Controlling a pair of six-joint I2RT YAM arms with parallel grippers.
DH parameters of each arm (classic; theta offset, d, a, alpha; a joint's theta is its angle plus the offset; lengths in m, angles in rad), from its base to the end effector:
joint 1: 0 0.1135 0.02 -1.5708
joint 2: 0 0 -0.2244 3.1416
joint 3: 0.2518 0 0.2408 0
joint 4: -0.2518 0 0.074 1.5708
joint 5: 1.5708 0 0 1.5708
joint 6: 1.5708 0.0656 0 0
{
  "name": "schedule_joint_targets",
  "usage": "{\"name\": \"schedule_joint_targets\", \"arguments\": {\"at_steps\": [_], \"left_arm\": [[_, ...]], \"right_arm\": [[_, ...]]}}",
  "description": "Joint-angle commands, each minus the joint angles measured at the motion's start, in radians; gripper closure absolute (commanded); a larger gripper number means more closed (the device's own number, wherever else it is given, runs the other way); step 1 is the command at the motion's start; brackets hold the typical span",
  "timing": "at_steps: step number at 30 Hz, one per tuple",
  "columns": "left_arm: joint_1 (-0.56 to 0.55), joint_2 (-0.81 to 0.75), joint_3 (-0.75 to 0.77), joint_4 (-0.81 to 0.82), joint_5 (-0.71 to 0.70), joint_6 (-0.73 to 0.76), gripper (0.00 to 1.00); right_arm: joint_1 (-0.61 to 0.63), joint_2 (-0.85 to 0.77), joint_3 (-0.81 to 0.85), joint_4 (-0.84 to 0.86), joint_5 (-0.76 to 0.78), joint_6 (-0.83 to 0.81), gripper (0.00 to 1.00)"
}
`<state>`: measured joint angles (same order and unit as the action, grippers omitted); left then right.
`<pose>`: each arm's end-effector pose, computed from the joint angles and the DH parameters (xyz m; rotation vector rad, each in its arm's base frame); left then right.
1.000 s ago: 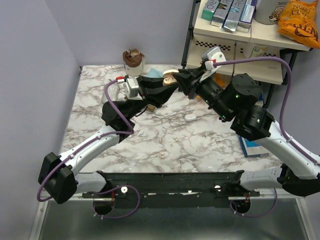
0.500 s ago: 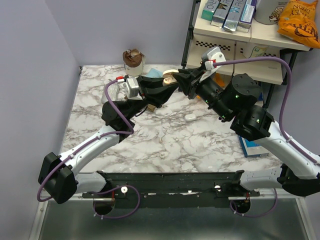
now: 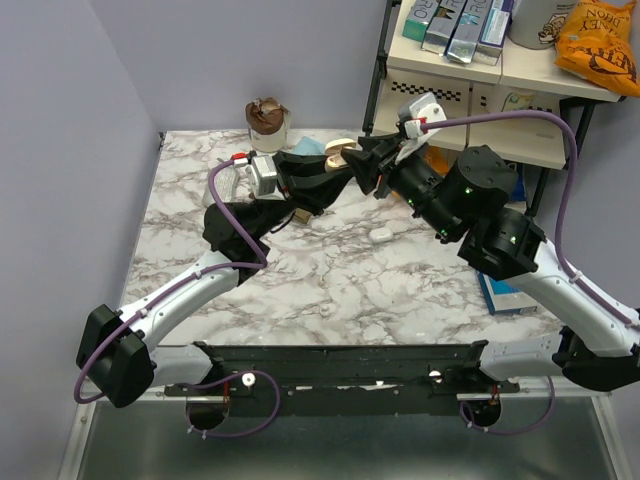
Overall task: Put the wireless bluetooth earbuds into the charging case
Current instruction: Place the earbud in the charging case.
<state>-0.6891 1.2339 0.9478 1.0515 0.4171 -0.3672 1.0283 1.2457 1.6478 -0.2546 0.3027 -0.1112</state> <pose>0.2016 -0.2005 0.4098 0.5480 0.7642 -1.1502 0.1585 0.2251 0.4927 -0.5584 1.3404 0.5384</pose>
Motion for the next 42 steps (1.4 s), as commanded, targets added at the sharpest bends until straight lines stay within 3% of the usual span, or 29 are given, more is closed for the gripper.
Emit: {"name": "schedule_joint_targets", "arguments": {"at_steps": [1,15,30,36,39,42], "left_arm": [[0.000,-0.013,-0.001,0.048,-0.015,0.001,1.00],[0.002,-0.008,-0.017,0.061,-0.031,0.001,1.00],[0.005,-0.022,-0.050,0.093,-0.024,0.011,1.00],[0.046,-0.134,-0.182,0.039,-0.066,0.013,1.00],[0.059,-0.244,-0.292,0.013,-0.101,0.042,1.00],[0.059,-0.376,-0.380,-0.122,-0.136,0.097,1.00]], "right_arm": [[0.006,0.009,0.032,-0.028,0.009,0.002,0.52],[0.007,0.012,0.072,-0.041,-0.008,0.027,0.43],[0.007,-0.031,0.043,-0.026,0.032,0.048,0.42],[-0.008,-0.135,-0.150,0.002,0.219,0.074,0.41],[-0.042,-0.183,-0.313,-0.003,0.201,0.158,0.42],[-0.054,-0.177,-0.448,-0.009,0.133,0.241,0.45]]}}
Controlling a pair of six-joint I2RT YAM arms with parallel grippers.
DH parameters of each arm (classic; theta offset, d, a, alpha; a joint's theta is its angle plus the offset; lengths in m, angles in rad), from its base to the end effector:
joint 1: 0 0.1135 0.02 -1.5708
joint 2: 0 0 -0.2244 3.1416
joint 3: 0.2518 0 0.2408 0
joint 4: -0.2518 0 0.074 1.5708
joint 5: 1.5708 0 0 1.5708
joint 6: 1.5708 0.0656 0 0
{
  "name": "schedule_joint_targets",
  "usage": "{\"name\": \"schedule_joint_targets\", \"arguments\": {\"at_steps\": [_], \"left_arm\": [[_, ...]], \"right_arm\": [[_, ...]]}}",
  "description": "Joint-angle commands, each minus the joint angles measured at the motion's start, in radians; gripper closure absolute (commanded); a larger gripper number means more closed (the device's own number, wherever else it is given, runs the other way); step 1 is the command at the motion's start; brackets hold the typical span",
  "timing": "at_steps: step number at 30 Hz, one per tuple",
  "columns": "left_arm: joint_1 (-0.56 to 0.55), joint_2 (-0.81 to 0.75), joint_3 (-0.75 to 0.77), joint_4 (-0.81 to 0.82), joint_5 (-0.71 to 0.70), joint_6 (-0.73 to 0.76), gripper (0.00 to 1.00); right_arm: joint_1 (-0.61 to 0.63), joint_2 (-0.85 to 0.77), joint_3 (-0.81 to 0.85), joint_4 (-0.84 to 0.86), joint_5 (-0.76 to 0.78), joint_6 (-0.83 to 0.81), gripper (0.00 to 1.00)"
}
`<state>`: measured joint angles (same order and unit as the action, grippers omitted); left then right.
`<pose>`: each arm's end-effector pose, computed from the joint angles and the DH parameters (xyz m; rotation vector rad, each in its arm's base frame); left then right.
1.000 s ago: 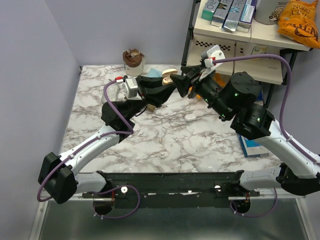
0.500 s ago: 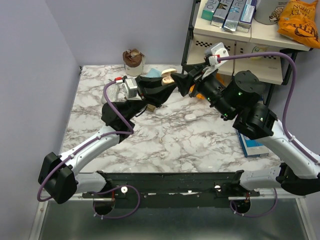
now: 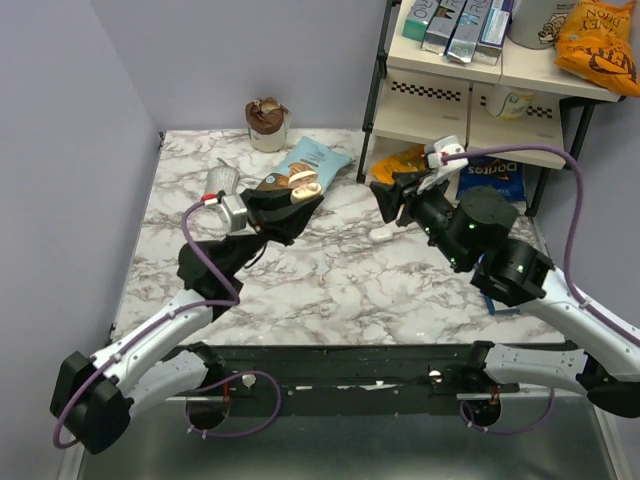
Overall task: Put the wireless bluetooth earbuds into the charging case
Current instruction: Pick up the earbud from the center of the board.
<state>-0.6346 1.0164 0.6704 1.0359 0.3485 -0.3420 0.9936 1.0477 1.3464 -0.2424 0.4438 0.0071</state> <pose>0.1850 -0.1640 0.3680 0.4725 0.8572 -1.0551 0.1579 0.1909 0.4414 -0.3938 1.4866 0.4631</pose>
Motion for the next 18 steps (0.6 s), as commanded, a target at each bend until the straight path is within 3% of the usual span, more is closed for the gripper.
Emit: {"name": "schedule_joint_targets", "arguments": {"at_steps": [1,5,8,11,15,18], "left_arm": [[0.003,-0.192,-0.132,-0.137,-0.081,0.078,1.00],[0.001,-0.395,-0.229,-0.252,-0.140,0.083,1.00],[0.001,-0.488,-0.247,-0.367,-0.157,0.095,1.00],[0.000,-0.564,-0.261,-0.430,-0.177,0.092,1.00],[0.000,-0.634,-0.278,-0.491,-0.190,0.092,1.00],[0.000,-0.668,-0.293,-0.514,-0.198,0.090,1.00]], "right_arm": [[-0.019,0.035,-0.174,-0.026,-0.023,0.143,0.46],[-0.023,0.185,-0.234,-0.026,-0.147,0.227,0.60],[-0.023,0.271,-0.236,-0.028,-0.226,0.284,0.63],[-0.023,0.337,-0.303,0.014,-0.301,0.353,0.62],[-0.021,0.400,-0.403,0.087,-0.361,0.416,0.50],[-0.013,0.463,-0.421,0.123,-0.356,0.441,0.48]]}}
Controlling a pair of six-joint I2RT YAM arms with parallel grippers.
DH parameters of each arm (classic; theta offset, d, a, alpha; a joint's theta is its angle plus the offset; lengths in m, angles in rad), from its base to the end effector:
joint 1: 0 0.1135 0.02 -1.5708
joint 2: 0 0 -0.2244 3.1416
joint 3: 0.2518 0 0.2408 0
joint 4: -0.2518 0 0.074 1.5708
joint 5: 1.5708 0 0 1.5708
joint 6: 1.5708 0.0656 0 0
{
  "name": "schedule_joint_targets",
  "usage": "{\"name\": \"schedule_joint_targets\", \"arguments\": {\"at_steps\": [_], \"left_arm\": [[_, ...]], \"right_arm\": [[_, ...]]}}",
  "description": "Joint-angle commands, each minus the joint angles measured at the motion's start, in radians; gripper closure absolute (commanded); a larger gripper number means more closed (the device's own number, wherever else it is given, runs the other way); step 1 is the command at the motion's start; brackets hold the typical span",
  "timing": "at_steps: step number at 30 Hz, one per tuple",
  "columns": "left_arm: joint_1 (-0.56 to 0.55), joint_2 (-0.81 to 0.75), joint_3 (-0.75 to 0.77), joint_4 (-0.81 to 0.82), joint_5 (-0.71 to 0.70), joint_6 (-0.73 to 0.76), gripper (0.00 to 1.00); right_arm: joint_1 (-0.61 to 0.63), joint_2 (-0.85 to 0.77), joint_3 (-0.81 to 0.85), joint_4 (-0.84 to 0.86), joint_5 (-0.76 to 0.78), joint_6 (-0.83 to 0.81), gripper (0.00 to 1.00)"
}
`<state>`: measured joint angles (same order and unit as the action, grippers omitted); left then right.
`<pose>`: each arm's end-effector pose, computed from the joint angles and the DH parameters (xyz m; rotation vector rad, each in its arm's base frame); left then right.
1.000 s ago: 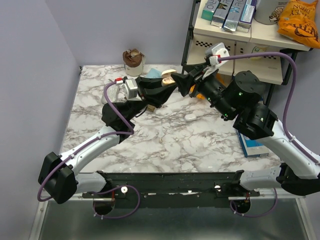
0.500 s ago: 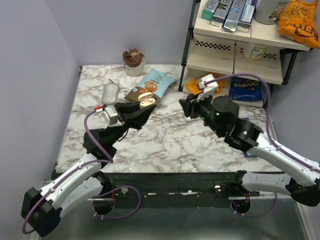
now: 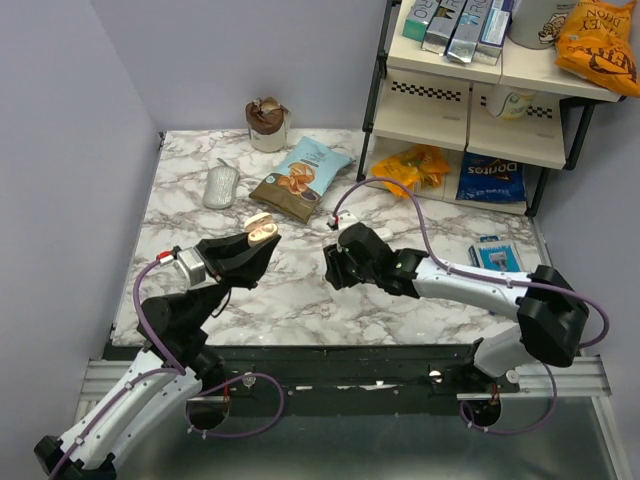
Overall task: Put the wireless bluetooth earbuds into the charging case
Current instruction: Pick up the earbud from the center of the board.
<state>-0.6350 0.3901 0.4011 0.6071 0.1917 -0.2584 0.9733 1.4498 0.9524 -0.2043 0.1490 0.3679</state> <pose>0.1196 -0.1037 0.3416 0.3653 0.9349 -0.9117 0.1951 0.2695 0.1881 -0.6148 2.2383 0.5335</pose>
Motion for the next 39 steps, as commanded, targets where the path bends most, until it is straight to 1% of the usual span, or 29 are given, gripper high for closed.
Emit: {"name": "schedule_joint_targets", "arguments": {"at_steps": [1,5,7,12,20,23,24,26,27,29,32,33,35,36,38,39], "left_arm": [[0.000,-0.049,-0.030,-0.095,-0.043,0.004,1.00],[0.000,-0.077,-0.042,-0.107,-0.051,-0.007,1.00],[0.000,-0.086,-0.047,-0.118,-0.054,-0.007,1.00],[0.000,-0.099,-0.056,-0.124,-0.055,-0.012,1.00],[0.000,-0.100,-0.056,-0.125,-0.057,-0.008,1.00],[0.000,-0.102,-0.058,-0.127,-0.060,-0.007,1.00],[0.000,-0.102,-0.056,-0.129,-0.060,-0.005,1.00],[0.001,-0.100,-0.057,-0.129,-0.060,-0.005,1.00],[0.001,-0.099,-0.058,-0.127,-0.061,-0.004,1.00],[0.000,-0.093,-0.059,-0.124,-0.058,-0.005,1.00],[0.000,-0.088,-0.061,-0.119,-0.054,-0.010,1.00],[0.001,-0.088,-0.061,-0.119,-0.055,-0.010,1.00],[0.000,-0.088,-0.054,-0.122,-0.055,-0.005,1.00],[0.000,-0.088,-0.053,-0.124,-0.054,-0.004,1.00],[0.000,-0.088,-0.048,-0.124,-0.049,0.001,1.00],[0.000,-0.089,-0.048,-0.125,-0.048,-0.001,1.00]], "right_arm": [[0.007,0.076,-0.024,0.086,-0.060,0.083,0.48],[0.008,0.187,0.003,0.089,-0.065,0.092,0.47],[0.007,0.210,0.017,0.097,-0.062,0.098,0.46],[0.007,0.299,0.063,0.083,-0.009,0.097,0.45],[0.007,0.377,0.137,0.054,0.040,0.083,0.45],[0.007,0.391,0.134,0.037,0.063,0.082,0.50],[0.007,0.392,0.129,0.034,0.067,0.080,0.54],[0.007,0.396,0.121,0.034,0.079,0.072,0.58],[0.007,0.396,0.120,0.031,0.084,0.065,0.62],[0.005,0.402,0.118,0.028,0.090,0.056,0.65],[0.005,0.403,0.118,0.026,0.107,0.026,0.73],[0.005,0.393,0.117,0.026,0.119,0.002,0.77],[0.005,0.374,0.112,0.025,0.132,-0.041,0.80],[0.005,0.365,0.114,0.023,0.133,-0.108,0.81],[0.004,0.347,0.124,0.008,0.144,-0.185,0.82],[0.004,0.343,0.126,-0.001,0.147,-0.273,0.82]]}}
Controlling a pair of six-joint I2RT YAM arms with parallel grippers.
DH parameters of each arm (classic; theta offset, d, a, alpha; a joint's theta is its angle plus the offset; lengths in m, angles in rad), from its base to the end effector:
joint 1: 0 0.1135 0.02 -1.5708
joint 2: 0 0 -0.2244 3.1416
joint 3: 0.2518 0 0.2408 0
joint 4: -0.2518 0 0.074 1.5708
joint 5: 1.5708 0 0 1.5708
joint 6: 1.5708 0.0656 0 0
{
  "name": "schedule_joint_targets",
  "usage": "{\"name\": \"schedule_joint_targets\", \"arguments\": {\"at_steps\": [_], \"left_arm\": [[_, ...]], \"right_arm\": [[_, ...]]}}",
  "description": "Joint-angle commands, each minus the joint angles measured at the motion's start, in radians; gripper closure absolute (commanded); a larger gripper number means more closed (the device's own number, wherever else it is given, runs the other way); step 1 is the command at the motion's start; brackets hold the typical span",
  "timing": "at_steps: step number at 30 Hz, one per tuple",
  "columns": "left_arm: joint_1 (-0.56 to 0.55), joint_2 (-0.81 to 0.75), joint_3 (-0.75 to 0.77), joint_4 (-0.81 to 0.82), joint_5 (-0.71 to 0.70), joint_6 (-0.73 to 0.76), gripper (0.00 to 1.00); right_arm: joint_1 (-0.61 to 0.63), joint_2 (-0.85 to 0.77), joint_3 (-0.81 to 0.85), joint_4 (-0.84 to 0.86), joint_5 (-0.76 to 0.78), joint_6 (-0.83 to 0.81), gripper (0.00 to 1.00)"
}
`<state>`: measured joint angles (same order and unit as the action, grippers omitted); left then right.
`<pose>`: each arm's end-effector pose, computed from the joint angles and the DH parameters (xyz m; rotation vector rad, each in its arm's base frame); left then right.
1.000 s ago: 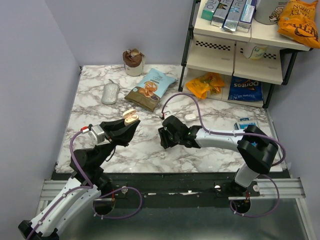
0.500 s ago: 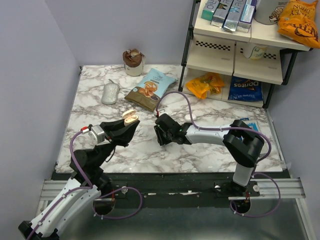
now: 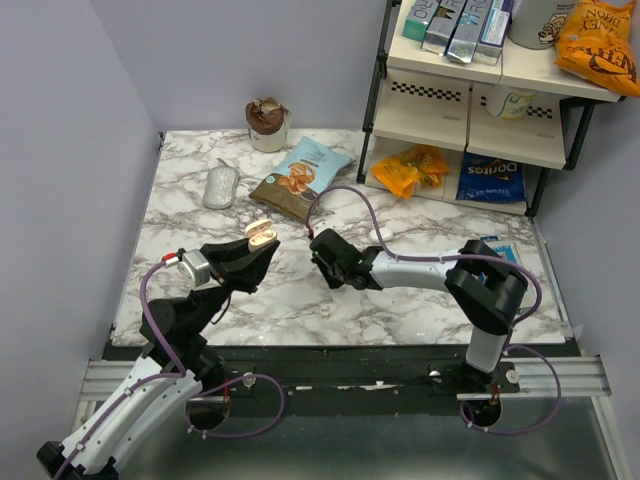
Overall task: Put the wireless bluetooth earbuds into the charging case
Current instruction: Pick up the earbud from the center of the board.
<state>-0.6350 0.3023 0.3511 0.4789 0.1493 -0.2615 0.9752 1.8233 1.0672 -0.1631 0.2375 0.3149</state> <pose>0.1196 -0.1002 0.3215 0.3388 1.0355 -0.8877 0.2206 0.2980 0.1049 -0.7068 2.3696 0.2663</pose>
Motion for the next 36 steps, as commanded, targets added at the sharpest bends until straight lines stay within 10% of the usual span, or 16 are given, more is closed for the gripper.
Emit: {"name": "schedule_joint_targets", "arguments": {"at_steps": [1,10,19,36], "left_arm": [[0.000,-0.002,0.002,0.006,-0.004,0.002,1.00],[0.000,-0.012,-0.020,0.038,0.018,-0.013,1.00],[0.001,-0.023,-0.021,0.036,0.019,-0.004,1.00],[0.000,0.000,-0.014,0.038,0.004,-0.027,1.00]], "right_arm": [[0.002,-0.039,0.010,-0.049,0.059,-0.265,0.82],[-0.030,-0.030,0.059,-0.121,-0.049,-0.537,0.74],[-0.084,-0.064,0.080,-0.113,0.011,-0.418,0.37],[-0.150,-0.168,-0.016,-0.125,0.046,0.438,0.43]]}}
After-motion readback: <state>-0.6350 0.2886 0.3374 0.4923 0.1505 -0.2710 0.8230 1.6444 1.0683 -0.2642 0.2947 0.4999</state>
